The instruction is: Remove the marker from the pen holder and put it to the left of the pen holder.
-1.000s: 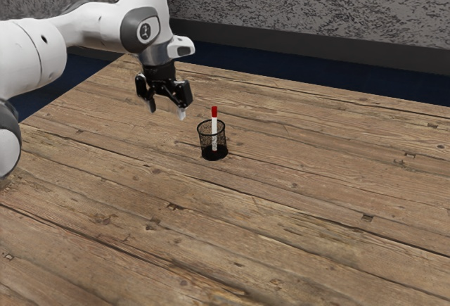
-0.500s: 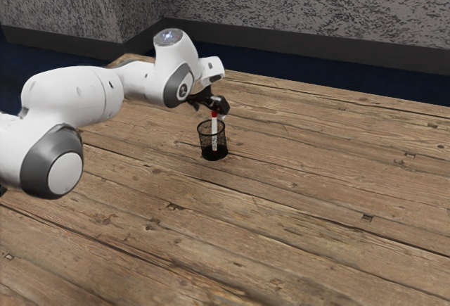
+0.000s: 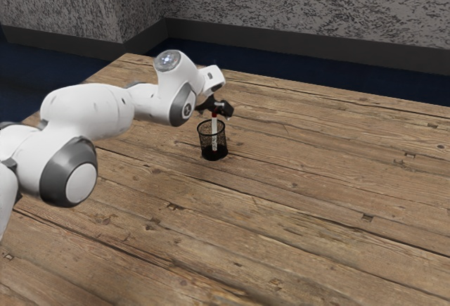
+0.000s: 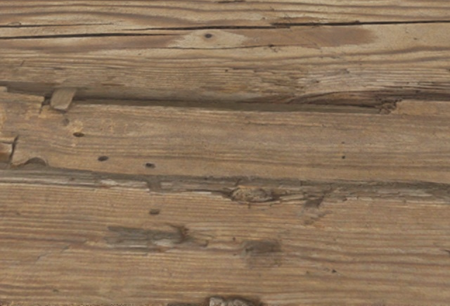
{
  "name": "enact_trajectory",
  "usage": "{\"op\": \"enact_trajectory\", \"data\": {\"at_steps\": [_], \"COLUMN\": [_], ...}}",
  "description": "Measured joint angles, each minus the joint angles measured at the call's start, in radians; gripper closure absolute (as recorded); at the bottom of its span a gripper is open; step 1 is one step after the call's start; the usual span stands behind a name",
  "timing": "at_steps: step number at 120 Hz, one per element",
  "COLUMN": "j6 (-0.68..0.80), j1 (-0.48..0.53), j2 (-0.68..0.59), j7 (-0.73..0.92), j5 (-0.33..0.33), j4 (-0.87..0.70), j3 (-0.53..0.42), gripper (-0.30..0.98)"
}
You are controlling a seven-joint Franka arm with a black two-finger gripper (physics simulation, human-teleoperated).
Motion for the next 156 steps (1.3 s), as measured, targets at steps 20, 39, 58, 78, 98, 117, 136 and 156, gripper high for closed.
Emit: {"op": "enact_trajectory", "data": {"at_steps": [20, 39, 58, 78, 98, 117, 136, 156], "j6": [0.019, 0.031, 0.036, 0.038, 0.041, 0.040, 0.031, -0.019], "j1": [0.000, 0.000, 0.000, 0.000, -0.015, -0.065, -0.080, -0.027], "j2": [0.009, 0.004, 0.003, -0.002, -0.077, -0.213, -0.331, -0.376], "j7": [-0.017, -0.028, -0.035, -0.042, -0.057, -0.071, -0.079, -0.068], "j5": [-0.003, -0.001, 0.001, 0.002, 0.007, 0.014, 0.070, 0.156], "j4": [0.001, -0.008, -0.012, -0.016, -0.094, -0.205, -0.255, -0.262], "j3": [0.000, 0.002, 0.002, 0.004, 0.008, 0.044, 0.067, 0.068], "gripper": [0.00, 0.24, 0.55, 0.69, 0.73, 0.74, 0.75, 0.75]}}
